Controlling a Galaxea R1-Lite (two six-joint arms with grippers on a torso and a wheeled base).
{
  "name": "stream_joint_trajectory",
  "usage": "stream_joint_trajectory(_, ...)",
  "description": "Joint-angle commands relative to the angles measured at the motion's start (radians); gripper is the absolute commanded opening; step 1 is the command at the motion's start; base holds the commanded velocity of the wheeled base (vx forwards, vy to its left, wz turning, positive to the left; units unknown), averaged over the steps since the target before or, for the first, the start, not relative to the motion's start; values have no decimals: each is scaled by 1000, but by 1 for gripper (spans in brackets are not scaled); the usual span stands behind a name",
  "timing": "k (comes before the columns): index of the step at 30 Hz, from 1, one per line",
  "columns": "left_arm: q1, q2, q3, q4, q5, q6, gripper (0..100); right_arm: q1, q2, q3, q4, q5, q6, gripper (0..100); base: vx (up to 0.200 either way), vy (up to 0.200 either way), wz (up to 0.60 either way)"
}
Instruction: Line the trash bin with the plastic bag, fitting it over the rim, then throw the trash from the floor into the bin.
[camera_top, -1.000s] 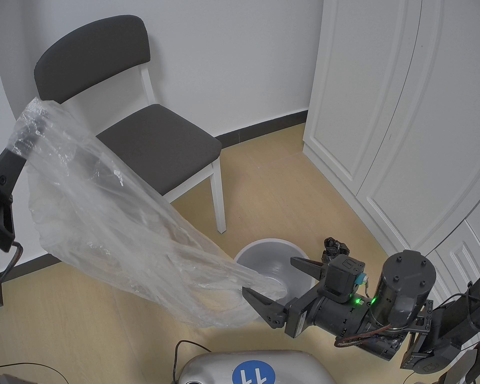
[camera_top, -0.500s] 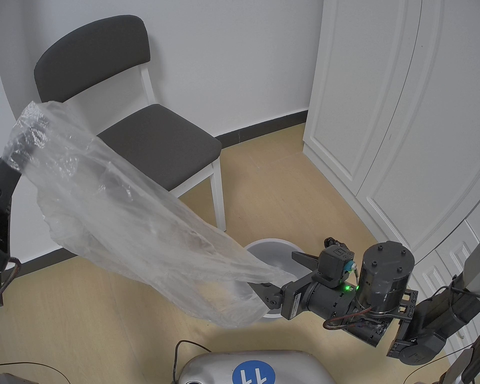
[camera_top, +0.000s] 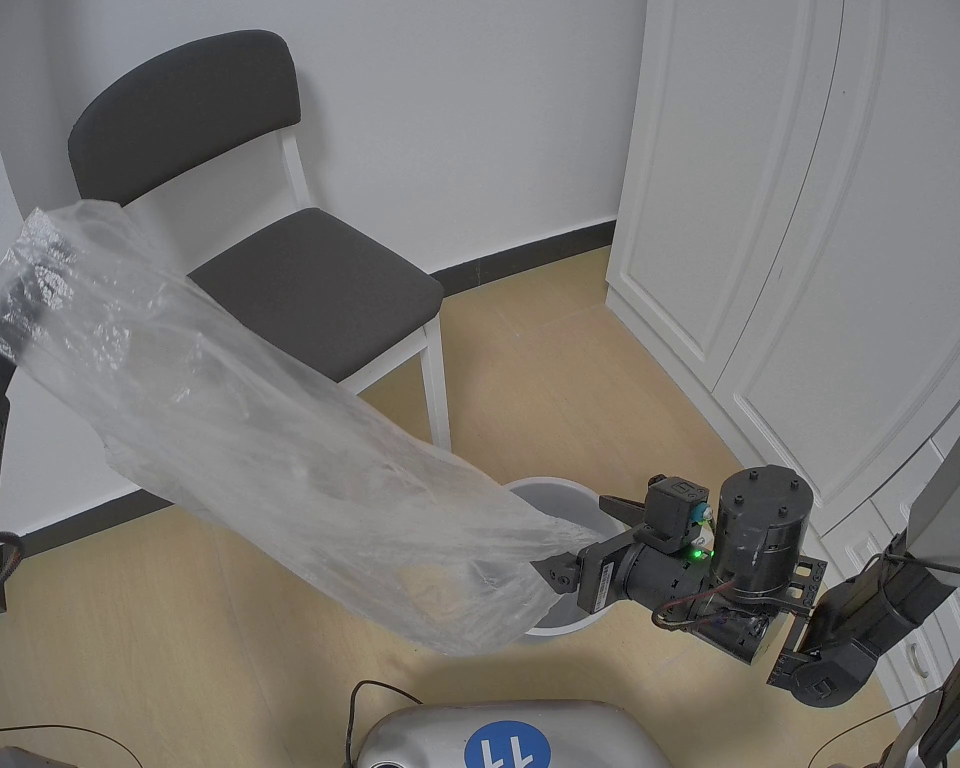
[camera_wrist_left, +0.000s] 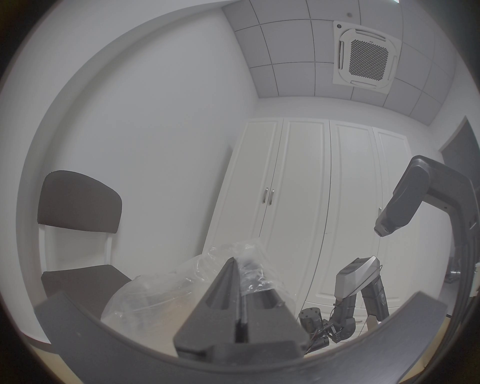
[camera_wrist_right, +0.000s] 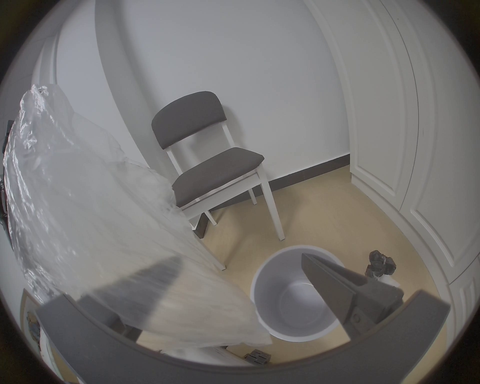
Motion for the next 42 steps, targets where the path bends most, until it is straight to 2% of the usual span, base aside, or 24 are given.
stream_joint_trajectory(1, -4, -5, 0, 0, 0, -1, 0, -19, 10, -3, 0, 7, 0, 100, 0, 0, 0)
stream_joint_trajectory(13, -10, -13, 0, 0, -2, 0, 0, -35, 17, -5, 0, 16, 0, 100, 0, 0, 0)
stream_joint_trajectory(17, -44, -20, 0, 0, 0, 0, 0, -37, 30, -6, -1, 18, 0, 100, 0, 0, 0)
stream_joint_trajectory(42, -51, -31, 0, 1, 0, 0, 0, -43, 34, 0, -1, 18, -3, 100, 0, 0, 0)
